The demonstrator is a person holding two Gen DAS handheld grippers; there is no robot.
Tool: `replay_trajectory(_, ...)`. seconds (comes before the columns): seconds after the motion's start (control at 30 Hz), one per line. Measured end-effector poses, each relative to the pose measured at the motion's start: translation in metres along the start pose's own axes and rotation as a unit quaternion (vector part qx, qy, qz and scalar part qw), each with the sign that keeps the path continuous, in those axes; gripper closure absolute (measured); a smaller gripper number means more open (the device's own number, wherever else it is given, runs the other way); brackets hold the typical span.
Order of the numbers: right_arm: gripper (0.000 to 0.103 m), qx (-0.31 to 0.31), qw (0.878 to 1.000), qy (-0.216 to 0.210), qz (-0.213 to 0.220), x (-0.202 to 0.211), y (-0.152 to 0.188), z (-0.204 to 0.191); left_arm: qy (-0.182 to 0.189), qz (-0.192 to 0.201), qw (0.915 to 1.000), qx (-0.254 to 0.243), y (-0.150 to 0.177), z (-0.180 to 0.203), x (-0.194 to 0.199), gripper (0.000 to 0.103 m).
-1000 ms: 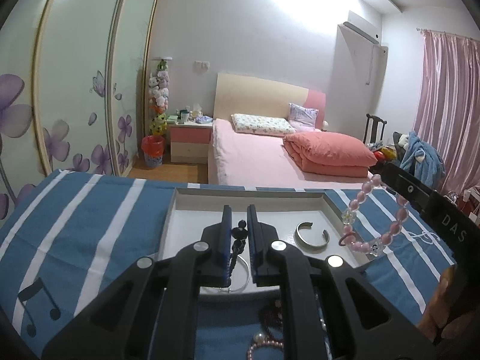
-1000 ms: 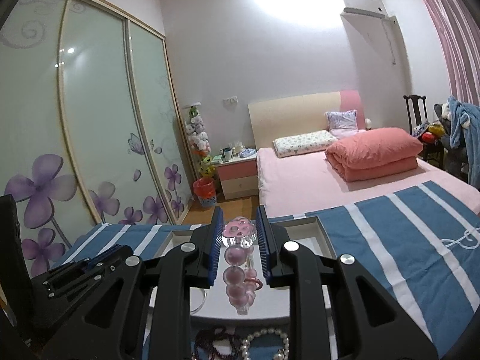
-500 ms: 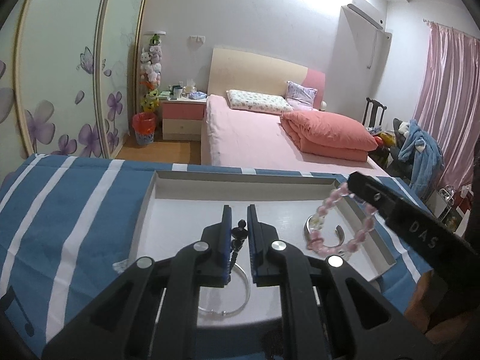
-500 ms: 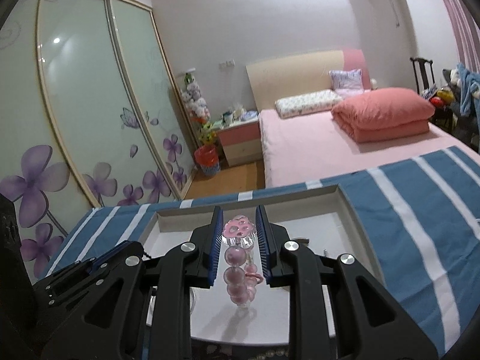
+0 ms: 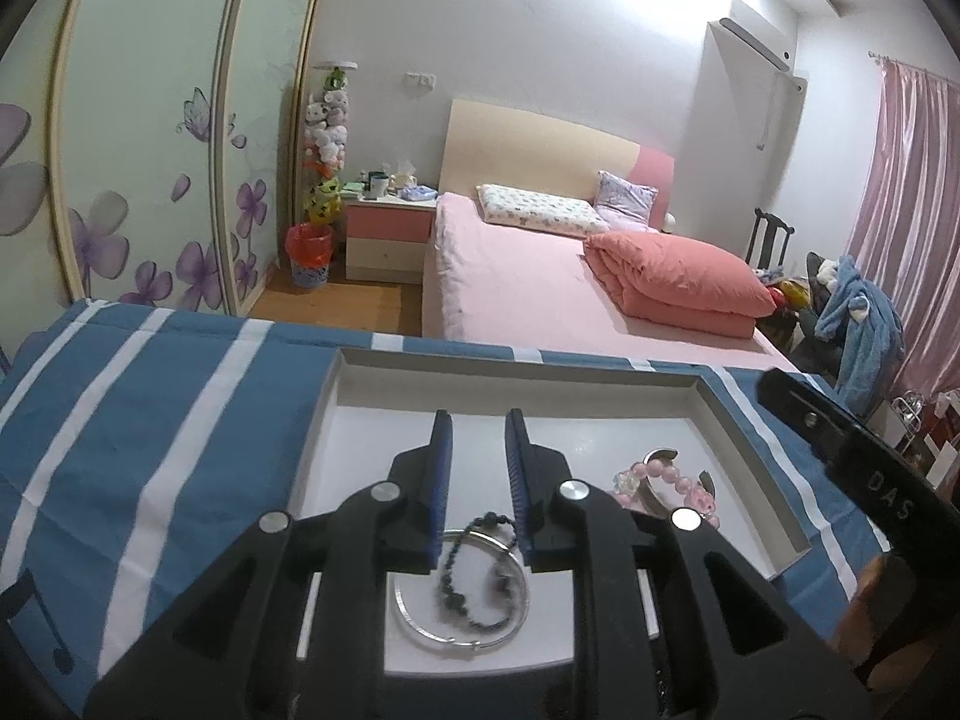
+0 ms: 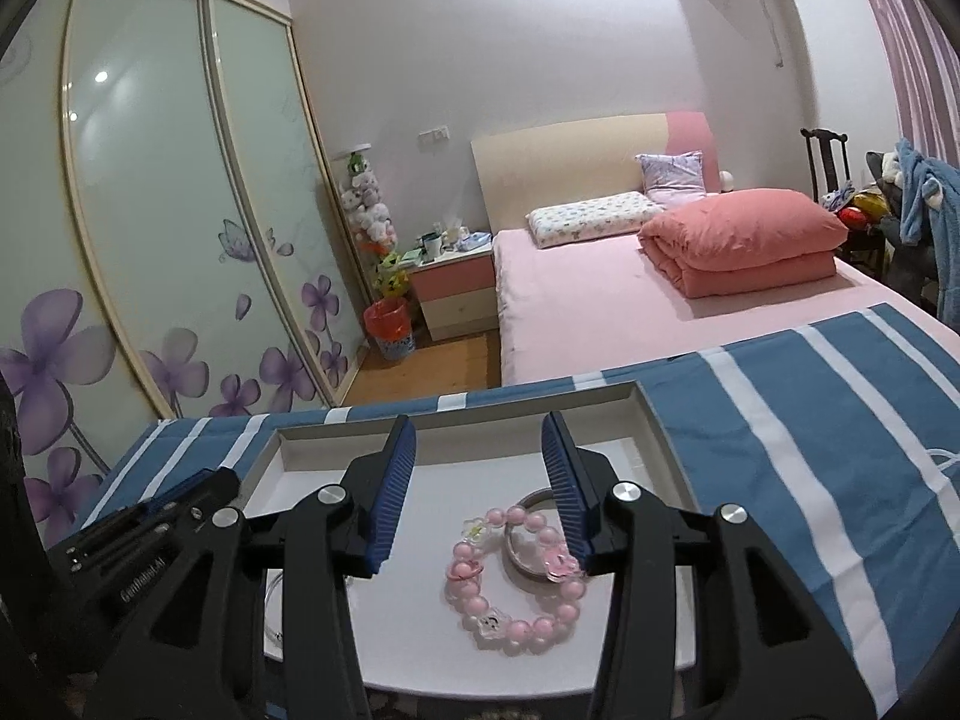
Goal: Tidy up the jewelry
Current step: 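Withdraw both grippers from the tray back over the remaining jewelry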
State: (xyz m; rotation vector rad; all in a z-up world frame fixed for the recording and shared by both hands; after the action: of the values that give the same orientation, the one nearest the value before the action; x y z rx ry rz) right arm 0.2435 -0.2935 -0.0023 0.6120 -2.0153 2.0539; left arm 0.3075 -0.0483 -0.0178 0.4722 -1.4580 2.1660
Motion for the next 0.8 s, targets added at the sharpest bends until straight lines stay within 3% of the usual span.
replay_trajectory(0.3, 0.058, 0.010, 1.000, 0.011, -0.021, 0.027, 0.013, 0.014, -0.025, 0.013, 0.9995, -0.011, 0.011, -0.022, 0.050, 0.066)
replay_trajectory(0.57, 0.058, 0.002, 0.994, 0.007, -0.105, 0.033, 0.054, 0.027, -0.057, -0.023, 0.9980, -0.015, 0.041, -0.057, 0.077, 0.047)
replay_trajectory(0.73, 0.058, 0.018, 0.987, -0.002, -0.157, 0.028, 0.078, 0.021, -0.082, -0.052, 0.9951, -0.020, 0.061, -0.076, 0.085, 0.040)
replay_trajectory(0.8, 0.063, 0.025, 0.984, -0.009, -0.176, 0.023, 0.085, 0.015, -0.089, -0.064, 0.9937, -0.024, 0.069, -0.080, 0.085, 0.039)
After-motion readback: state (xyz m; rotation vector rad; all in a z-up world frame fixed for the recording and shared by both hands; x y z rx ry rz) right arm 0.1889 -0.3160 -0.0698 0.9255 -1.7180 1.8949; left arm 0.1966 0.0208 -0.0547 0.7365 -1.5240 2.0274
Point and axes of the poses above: each gripper's, at about its wrist camera, not at the fingertips, and x roughly against the way its jaws point, z to its right, y to its underside, the point moved 1 cm from there along -x, roughly the way its jaws point, and after that the axes turned 15 degrees about x, right-handed, at the moved point
